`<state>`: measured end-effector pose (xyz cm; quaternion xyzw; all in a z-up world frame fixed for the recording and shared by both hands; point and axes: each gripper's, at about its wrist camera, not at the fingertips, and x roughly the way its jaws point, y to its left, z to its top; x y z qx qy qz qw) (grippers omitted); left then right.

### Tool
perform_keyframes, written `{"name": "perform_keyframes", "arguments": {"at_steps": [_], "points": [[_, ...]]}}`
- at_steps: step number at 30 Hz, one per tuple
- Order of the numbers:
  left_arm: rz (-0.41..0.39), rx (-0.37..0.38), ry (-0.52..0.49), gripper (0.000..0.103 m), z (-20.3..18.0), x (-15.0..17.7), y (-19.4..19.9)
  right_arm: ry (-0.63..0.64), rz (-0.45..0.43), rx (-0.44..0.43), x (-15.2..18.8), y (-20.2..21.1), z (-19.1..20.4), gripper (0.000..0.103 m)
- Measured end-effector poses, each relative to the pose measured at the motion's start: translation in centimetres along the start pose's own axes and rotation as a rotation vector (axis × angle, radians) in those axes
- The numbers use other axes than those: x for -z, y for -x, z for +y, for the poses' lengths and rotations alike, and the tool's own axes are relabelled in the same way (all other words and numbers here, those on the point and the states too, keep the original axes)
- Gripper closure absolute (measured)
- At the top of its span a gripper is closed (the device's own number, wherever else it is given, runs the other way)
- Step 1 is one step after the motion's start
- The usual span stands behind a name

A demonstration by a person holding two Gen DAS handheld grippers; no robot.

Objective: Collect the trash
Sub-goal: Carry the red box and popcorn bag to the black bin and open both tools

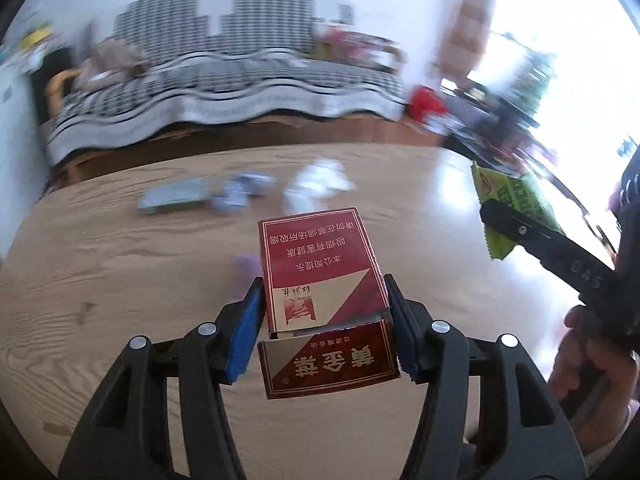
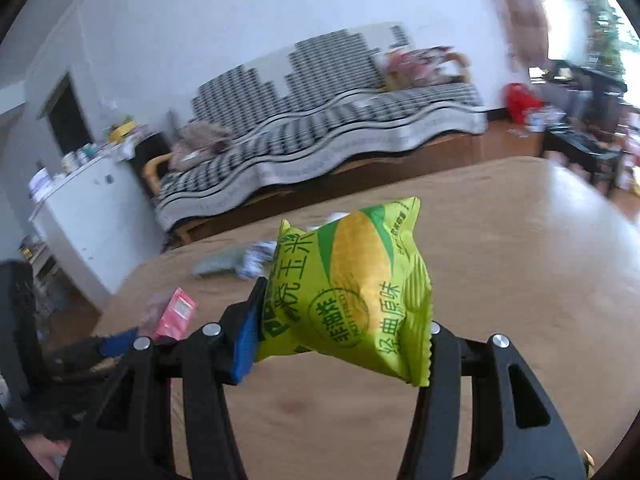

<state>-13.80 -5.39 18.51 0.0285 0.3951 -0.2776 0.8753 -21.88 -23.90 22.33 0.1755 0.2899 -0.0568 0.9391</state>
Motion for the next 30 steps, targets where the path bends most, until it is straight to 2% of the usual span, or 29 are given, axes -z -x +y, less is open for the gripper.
{"name": "perform_keyframes", "arguments": {"at_steps": [3, 7, 11, 14, 17, 19, 22, 25, 30], "points": [[0.013, 0.078, -0.083, 0.047, -6.2, 1.4, 0.6, -0.040, -0.043, 0.079, 1.5, 6.7, -5.2, 0.051], [0.059, 0.192, -0.201, 0.047, -14.8, 4.5, 0.4, -0.059, -0.046, 0.171, 3.9, 12.7, -10.7, 0.051], [0.135, 0.290, -0.283, 0.047, -21.9, 8.6, -1.1, -0.113, -0.027, 0.250, 7.1, 16.2, -15.6, 0.051], [0.216, 0.346, -0.286, 0.047, -25.6, 12.3, -3.1, -0.126, 0.037, 0.298, 10.3, 16.5, -18.1, 0.051], [0.339, 0.373, -0.273, 0.047, -27.9, 16.8, -6.2, -0.176, 0.172, 0.337, 15.4, 14.7, -21.4, 0.051], [0.418, 0.379, -0.280, 0.047, -29.0, 19.5, -8.3, -0.301, 0.299, 0.340, 20.2, 13.0, -24.9, 0.051], [0.523, 0.394, -0.299, 0.047, -29.5, 22.6, -10.5, -0.388, 0.358, 0.352, 23.8, 12.9, -27.5, 0.051], [0.539, 0.387, -0.338, 0.047, -29.6, 23.8, -10.9, -0.409, 0.376, 0.360, 24.8, 13.1, -28.4, 0.051], [0.539, 0.405, -0.315, 0.047, -29.5, 23.3, -11.6, -0.421, 0.384, 0.349, 24.6, 12.8, -28.3, 0.051]]}}
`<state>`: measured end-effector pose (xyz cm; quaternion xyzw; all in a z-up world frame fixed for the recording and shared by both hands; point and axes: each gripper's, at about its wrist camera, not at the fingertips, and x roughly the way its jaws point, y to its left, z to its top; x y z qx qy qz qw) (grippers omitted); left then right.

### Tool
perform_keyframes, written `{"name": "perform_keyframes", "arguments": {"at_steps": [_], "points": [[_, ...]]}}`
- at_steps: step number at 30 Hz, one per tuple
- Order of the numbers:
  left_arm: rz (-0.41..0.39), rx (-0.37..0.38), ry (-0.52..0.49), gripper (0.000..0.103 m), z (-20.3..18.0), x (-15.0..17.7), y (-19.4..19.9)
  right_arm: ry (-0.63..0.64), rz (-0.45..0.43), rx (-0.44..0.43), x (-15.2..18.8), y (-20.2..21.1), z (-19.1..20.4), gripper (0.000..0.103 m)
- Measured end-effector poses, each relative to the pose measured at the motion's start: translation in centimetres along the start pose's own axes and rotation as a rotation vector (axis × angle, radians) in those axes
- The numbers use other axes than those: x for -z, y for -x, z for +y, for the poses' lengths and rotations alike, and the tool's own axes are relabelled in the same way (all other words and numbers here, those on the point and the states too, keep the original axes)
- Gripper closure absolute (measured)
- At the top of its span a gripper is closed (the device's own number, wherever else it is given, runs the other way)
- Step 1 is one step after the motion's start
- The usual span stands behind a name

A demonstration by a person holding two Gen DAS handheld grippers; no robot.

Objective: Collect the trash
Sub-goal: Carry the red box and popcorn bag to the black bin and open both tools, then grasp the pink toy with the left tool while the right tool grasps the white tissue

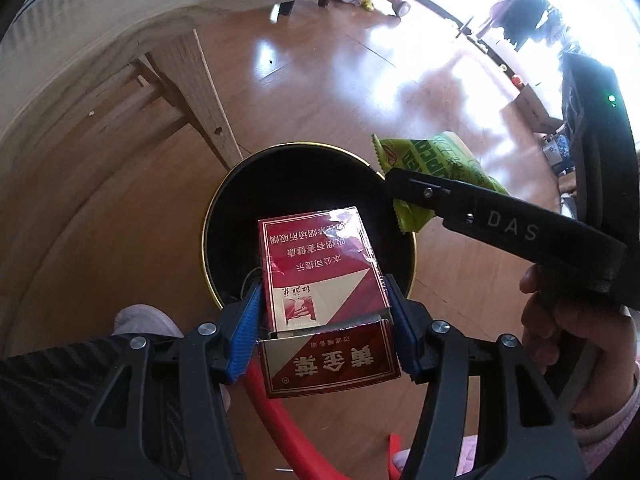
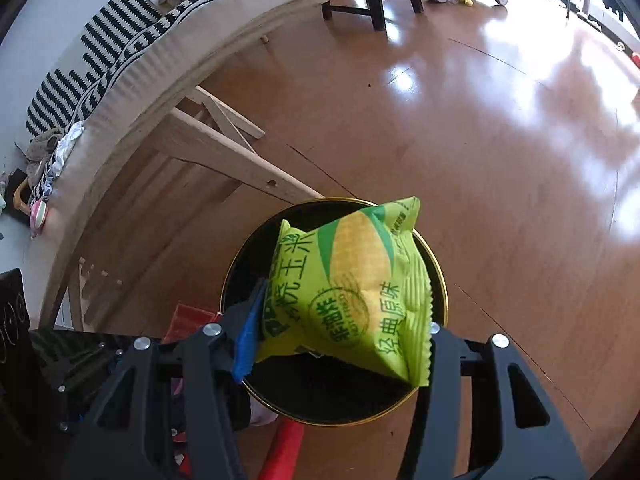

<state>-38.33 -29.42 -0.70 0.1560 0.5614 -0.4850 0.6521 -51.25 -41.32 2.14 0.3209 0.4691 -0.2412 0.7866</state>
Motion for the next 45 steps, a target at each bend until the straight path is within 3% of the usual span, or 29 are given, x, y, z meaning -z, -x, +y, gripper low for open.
{"name": "perform_keyframes", "arguments": {"at_steps": [12, 13, 14, 15, 19, 21, 27, 29, 32, 35, 40, 45], "points": [[-0.001, -0.008, 0.022, 0.044, 0.2, -0.7, 0.2, -0.028, 0.014, -0.011, -1.3, -0.2, -0.1, 0.049], [0.009, -0.019, 0.027, 0.039, 0.3, -0.6, -0.1, -0.034, 0.017, -0.009, -1.5, -0.2, -0.2, 0.036], [0.019, -0.023, 0.036, 0.016, 0.4, -0.6, -0.3, -0.044, 0.020, 0.005, -1.7, -0.1, -0.3, 0.026], [0.022, -0.023, 0.049, 0.006, 0.5, -0.5, -0.5, -0.054, -0.004, 0.008, -1.9, 0.4, -0.4, 0.009], [0.011, 0.012, 0.059, 0.006, 0.5, -0.3, 0.0, -0.069, -0.089, 0.057, -2.8, 2.4, -1.0, 0.007], [-0.018, -0.005, 0.048, 0.006, 0.3, -0.4, 1.2, -0.075, -0.140, 0.082, -3.2, 3.7, -1.3, 0.007], [-0.284, -0.119, 0.016, 0.006, 1.3, -1.4, 10.5, -0.026, -0.240, 0.098, -3.6, 5.5, 0.0, 0.007], [-0.331, -0.167, 0.060, 0.006, 3.4, -1.6, 13.4, -0.011, -0.244, 0.083, -3.7, 5.3, 1.0, 0.007], [-0.394, -0.179, 0.153, 0.006, 7.7, -1.1, 17.2, 0.020, -0.240, 0.045, -4.1, 5.0, 3.2, 0.007], [-0.436, -0.230, 0.307, 0.006, 13.1, 0.3, 20.4, 0.103, -0.237, 0.008, -4.7, 4.6, 7.3, 0.007], [-0.505, -0.248, 0.559, 0.006, 20.5, 4.1, 24.9, 0.218, -0.264, -0.029, -6.5, 4.0, 14.7, 0.007], [-0.558, -0.310, 0.667, 0.006, 24.2, 7.3, 27.8, 0.304, -0.272, -0.133, -7.6, 3.8, 22.4, 0.007]]}}
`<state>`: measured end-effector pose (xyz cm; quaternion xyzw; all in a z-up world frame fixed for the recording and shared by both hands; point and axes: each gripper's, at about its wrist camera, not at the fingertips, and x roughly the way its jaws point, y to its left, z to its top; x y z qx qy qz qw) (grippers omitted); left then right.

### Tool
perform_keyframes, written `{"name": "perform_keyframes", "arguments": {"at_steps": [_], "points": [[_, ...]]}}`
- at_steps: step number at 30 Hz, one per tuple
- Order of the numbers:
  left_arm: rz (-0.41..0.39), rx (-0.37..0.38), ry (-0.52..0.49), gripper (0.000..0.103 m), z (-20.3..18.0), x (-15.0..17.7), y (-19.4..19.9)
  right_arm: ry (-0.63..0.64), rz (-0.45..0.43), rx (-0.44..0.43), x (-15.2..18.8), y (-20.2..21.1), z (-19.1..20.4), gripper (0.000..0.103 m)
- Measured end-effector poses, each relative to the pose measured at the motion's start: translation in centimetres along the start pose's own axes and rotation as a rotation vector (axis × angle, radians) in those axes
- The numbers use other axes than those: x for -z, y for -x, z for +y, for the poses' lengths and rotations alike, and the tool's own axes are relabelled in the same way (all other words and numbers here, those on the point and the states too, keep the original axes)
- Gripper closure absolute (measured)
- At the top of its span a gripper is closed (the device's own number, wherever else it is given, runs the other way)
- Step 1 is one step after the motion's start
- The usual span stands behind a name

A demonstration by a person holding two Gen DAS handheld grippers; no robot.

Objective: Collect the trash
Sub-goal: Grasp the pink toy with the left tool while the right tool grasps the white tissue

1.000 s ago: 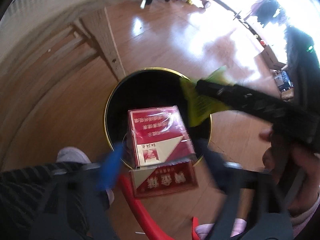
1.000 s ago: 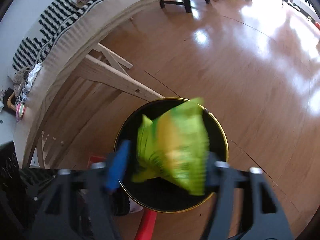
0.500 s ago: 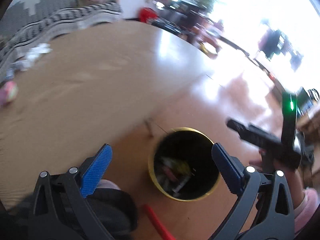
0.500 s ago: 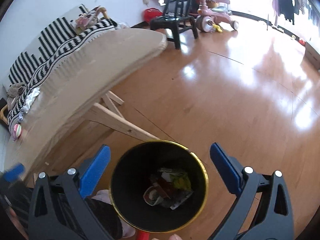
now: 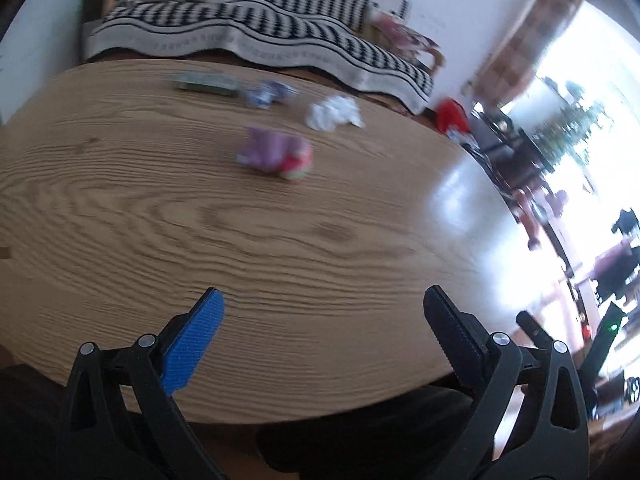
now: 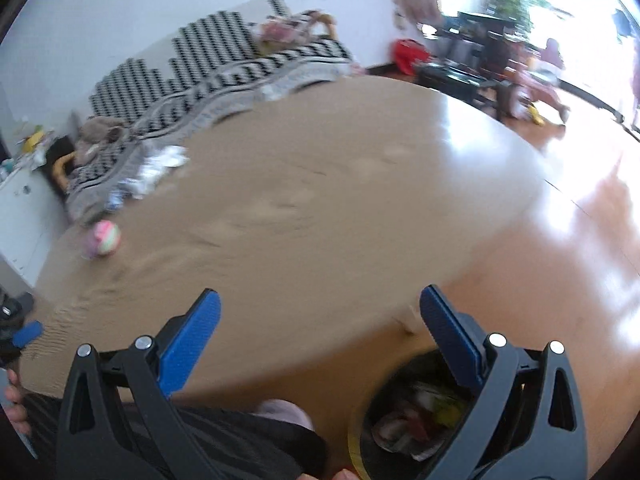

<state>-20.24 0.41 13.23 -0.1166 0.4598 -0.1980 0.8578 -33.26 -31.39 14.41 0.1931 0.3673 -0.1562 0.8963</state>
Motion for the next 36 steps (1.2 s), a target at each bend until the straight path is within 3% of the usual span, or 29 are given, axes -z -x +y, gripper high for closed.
{"name": "perform_keyframes", "arguments": {"at_steps": [4, 7, 14, 20, 23, 28, 32, 35, 36], "points": [[-0.007, -0.030, 0.026, 0.006, 2.7, -0.6, -0.2, 0.096, 0.047, -0.085, -0.6, -1.1, 4.9, 0.007], [0.016, -0.050, 0.055, 0.006, 4.2, -0.5, -1.1, 0.162, 0.037, -0.066, -0.2, -1.1, 6.8, 0.007], [0.048, -0.106, 0.045, 0.006, 6.8, -3.2, -4.7, 0.213, 0.055, 0.022, 0.3, -2.5, 5.6, 0.007], [0.094, -0.063, -0.029, 0.006, 5.9, -8.1, -9.9, 0.225, 0.070, 0.025, -0.7, -4.8, 5.0, 0.007], [0.128, -0.032, -0.043, 0.006, 4.8, -9.9, -12.9, 0.207, 0.072, -0.015, -3.7, -7.2, 6.6, 0.007], [0.099, -0.116, -0.140, 0.006, 3.0, -12.0, -16.3, 0.169, -0.035, -0.033, -11.5, -10.2, 11.8, 0.007], [0.079, -0.190, -0.226, 0.006, 3.0, -13.1, -17.7, 0.163, -0.014, -0.046, -15.2, -14.5, 16.7, 0.007], [0.096, -0.266, -0.307, 0.005, 3.6, -13.3, -18.2, 0.212, 0.027, -0.046, -16.1, -18.5, 20.9, 0.007], [0.090, -0.260, -0.317, 0.005, 3.8, -13.3, -18.1, 0.232, 0.043, -0.038, -16.2, -20.0, 22.3, 0.007]]}}
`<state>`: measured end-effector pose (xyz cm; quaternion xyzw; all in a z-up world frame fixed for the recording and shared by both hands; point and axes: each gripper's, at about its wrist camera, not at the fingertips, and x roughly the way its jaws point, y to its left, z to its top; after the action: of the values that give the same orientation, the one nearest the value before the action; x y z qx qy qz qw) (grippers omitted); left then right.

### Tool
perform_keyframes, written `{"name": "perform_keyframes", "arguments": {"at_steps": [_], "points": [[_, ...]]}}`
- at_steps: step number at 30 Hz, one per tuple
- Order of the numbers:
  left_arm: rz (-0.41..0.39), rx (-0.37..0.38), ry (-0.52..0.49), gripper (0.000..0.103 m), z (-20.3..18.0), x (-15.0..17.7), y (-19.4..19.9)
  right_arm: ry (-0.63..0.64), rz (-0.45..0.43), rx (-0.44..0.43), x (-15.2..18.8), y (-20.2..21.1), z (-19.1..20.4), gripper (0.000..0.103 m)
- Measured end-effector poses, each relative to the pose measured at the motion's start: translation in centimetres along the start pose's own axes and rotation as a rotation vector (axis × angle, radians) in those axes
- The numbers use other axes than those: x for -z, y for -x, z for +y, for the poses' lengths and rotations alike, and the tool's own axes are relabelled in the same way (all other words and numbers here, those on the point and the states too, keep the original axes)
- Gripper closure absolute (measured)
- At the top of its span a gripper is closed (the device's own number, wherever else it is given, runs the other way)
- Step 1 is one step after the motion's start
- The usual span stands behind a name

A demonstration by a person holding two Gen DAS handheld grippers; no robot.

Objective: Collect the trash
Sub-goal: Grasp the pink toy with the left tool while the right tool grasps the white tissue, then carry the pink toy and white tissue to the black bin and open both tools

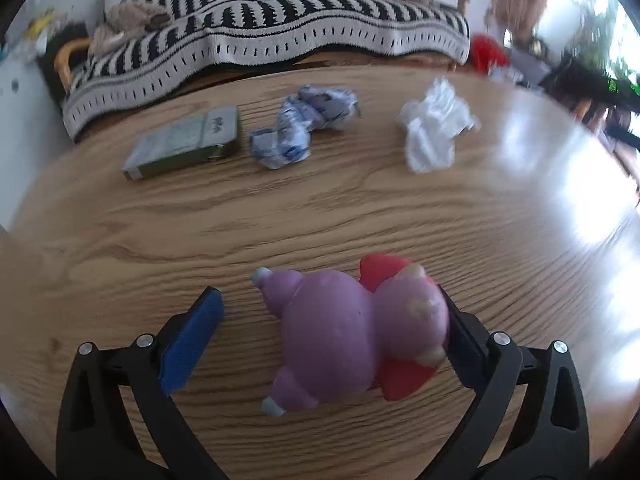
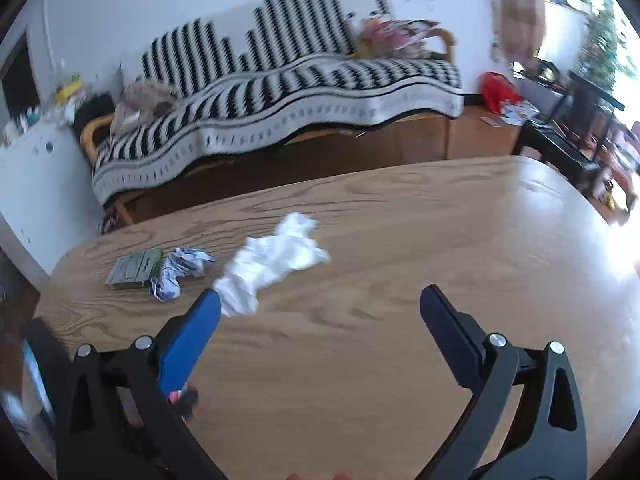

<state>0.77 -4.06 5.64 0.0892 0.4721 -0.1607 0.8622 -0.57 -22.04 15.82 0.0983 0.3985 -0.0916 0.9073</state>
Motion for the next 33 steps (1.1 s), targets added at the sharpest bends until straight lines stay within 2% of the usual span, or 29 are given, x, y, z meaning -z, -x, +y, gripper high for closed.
{"name": "perform_keyframes", "arguments": {"at_steps": [4, 9, 11, 12, 13, 14, 16, 19, 24, 33], "points": [[0.004, -0.005, 0.014, 0.005, 2.6, 0.0, -0.2, 0.082, 0.050, 0.039, -1.3, -5.0, 4.0, 0.007], [-0.018, 0.005, -0.004, 0.005, 4.2, 0.1, -0.1, 0.150, 0.105, 0.113, -1.7, -9.7, 5.7, 0.007], [-0.011, 0.007, -0.002, 0.005, 4.3, 0.1, 0.0, 0.135, 0.145, 0.086, -1.5, -11.1, 5.2, 0.023], [0.000, 0.008, 0.002, 0.008, 4.4, 0.0, -0.1, 0.111, 0.175, 0.062, -1.2, -11.7, 4.8, 0.045], [0.001, 0.012, 0.000, 0.014, 4.2, 0.2, 0.3, 0.095, 0.164, 0.052, -0.9, -11.7, 4.5, 0.047], [-0.015, 0.017, -0.019, 0.035, 4.0, 0.1, 0.8, 0.107, 0.149, 0.069, -0.5, -11.5, 4.5, 0.051], [-0.013, 0.022, -0.012, 0.038, 3.9, 0.0, 1.0, 0.113, 0.131, 0.063, 0.1, -11.2, 4.5, 0.062], [-0.018, 0.020, -0.018, 0.043, 3.6, 0.3, 1.0, 0.117, 0.115, 0.051, 1.1, -10.3, 4.1, 0.065], [-0.024, 0.017, -0.011, 0.043, 3.7, 0.4, 1.1, 0.129, 0.115, 0.041, 2.4, -9.1, 3.4, 0.069], [-0.029, 0.010, -0.008, 0.043, 3.6, 0.6, 1.2, 0.202, 0.086, 0.081, 3.8, -7.9, 4.0, 0.070]]}}
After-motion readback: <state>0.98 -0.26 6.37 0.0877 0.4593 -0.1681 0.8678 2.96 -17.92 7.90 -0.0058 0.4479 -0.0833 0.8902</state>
